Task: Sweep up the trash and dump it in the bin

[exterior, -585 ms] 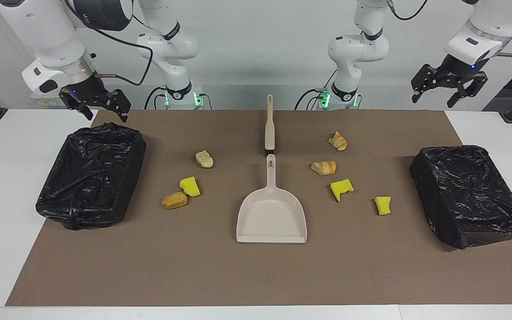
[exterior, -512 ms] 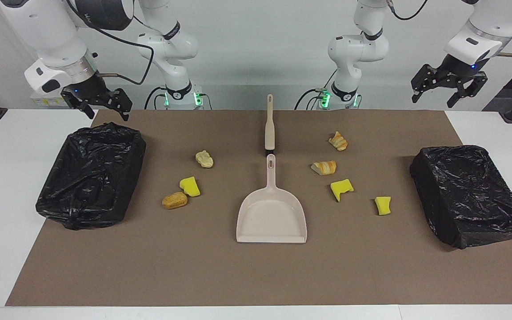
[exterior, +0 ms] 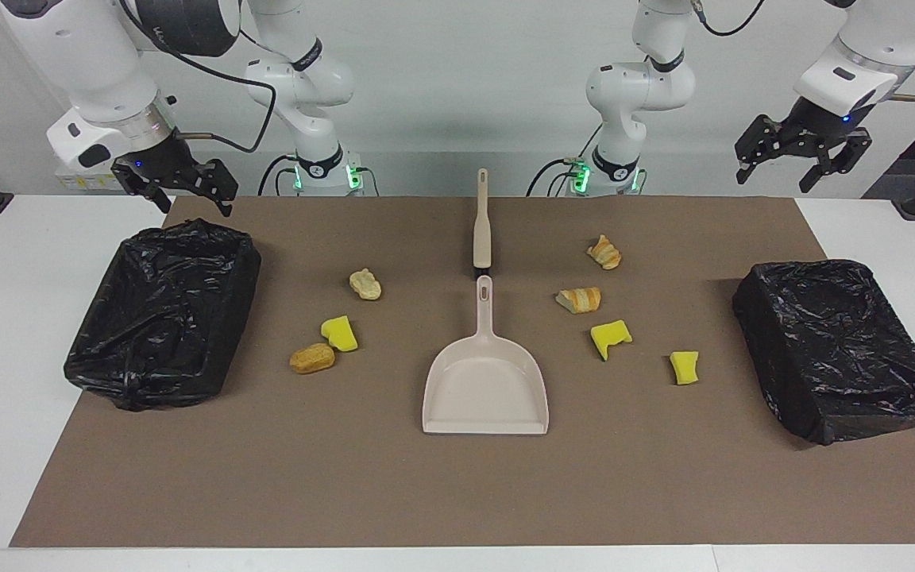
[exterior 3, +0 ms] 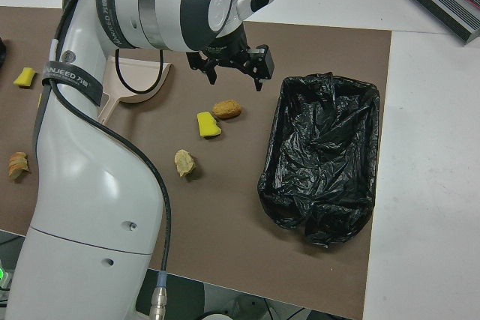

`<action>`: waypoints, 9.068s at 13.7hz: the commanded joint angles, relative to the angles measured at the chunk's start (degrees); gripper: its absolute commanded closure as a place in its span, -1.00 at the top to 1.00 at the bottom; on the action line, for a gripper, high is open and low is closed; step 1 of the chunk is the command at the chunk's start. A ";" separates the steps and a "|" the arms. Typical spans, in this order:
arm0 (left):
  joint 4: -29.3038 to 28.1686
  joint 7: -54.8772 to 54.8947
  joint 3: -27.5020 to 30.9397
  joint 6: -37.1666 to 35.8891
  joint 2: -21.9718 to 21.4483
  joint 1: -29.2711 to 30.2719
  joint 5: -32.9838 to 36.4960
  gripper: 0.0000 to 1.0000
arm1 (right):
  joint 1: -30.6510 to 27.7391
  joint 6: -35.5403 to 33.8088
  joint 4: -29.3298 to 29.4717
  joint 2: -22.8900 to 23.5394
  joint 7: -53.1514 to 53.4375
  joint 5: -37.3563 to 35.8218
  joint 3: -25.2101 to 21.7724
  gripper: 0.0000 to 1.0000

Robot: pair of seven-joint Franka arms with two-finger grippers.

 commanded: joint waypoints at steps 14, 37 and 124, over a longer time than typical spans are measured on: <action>-37.34 -15.44 -1.25 13.51 -19.27 -21.17 -0.93 1.00 | 10.01 12.37 -5.31 4.20 12.66 8.37 1.97 1.00; -60.32 -55.02 -1.08 49.65 -8.20 -60.22 -3.56 -0.46 | 37.37 35.86 -4.70 25.48 44.70 -0.40 2.15 -0.76; -41.59 -45.74 -0.81 36.29 -4.60 -35.01 -10.59 -1.00 | 30.25 35.15 -32.38 3.25 -54.54 -8.75 1.97 -1.00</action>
